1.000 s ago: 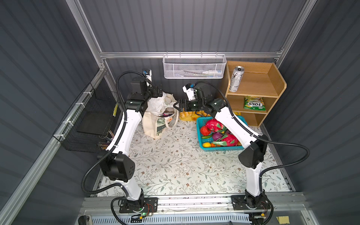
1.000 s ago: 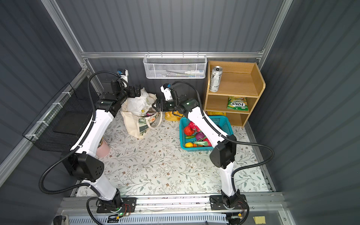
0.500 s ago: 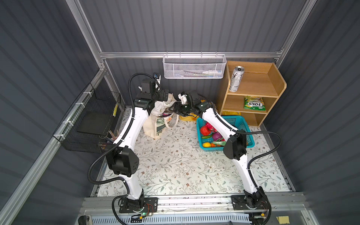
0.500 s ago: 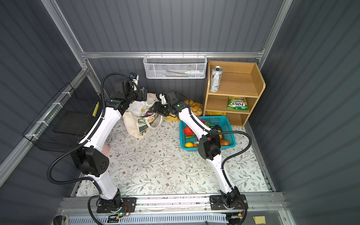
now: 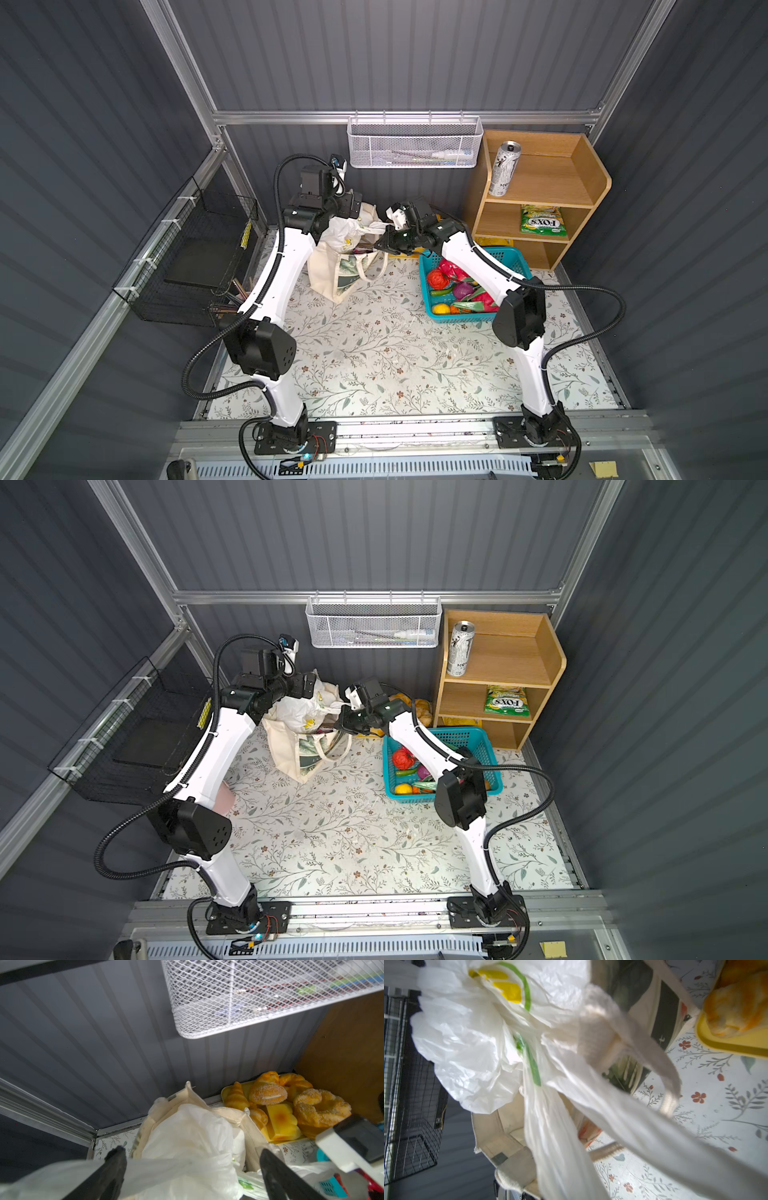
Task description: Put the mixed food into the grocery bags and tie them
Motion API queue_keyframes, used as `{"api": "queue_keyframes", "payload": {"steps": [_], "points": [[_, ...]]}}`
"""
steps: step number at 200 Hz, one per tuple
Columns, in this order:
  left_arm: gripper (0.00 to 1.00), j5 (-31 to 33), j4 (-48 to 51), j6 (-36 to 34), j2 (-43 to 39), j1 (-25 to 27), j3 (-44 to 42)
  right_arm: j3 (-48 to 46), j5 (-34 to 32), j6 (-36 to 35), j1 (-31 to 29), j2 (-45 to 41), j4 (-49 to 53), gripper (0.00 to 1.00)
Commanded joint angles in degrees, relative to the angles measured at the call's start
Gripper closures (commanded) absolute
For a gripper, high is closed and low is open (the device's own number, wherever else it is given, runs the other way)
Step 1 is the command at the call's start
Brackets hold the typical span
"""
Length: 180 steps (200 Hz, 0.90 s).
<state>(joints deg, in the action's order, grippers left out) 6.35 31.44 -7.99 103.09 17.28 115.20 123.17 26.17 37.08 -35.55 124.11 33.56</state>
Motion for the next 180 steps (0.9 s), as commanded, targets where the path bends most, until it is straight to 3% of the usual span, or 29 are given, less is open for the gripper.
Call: {"api": "queue_keyframes", "payload": {"steps": [1, 58, 101, 131, 180], "points": [[0.0, -1.3, 5.7, -3.1, -1.8, 2.4, 4.0, -3.6, 4.0, -7.2, -0.2, -8.0, 1.9, 1.0], [0.0, 4.1, 13.4, -4.2, -4.5, 9.1, 2.8, -21.8, 1.8, -9.7, 0.2, -20.7, -1.2, 1.0], [0.08, 12.2, 22.1, -3.0, -8.3, 11.5, -1.1, -23.7, 1.2, -9.6, 0.5, -21.5, -1.8, 1.0], [0.1, 12.2, 25.0, -1.1, -11.2, 11.5, -7.3, -24.5, 0.6, -9.4, 0.7, -21.5, -2.4, 1.0], [0.1, 9.8, 20.2, 0.0, -9.3, 11.5, -17.5, -26.6, 0.3, -9.1, 0.9, -22.4, -3.6, 1.0]]}}
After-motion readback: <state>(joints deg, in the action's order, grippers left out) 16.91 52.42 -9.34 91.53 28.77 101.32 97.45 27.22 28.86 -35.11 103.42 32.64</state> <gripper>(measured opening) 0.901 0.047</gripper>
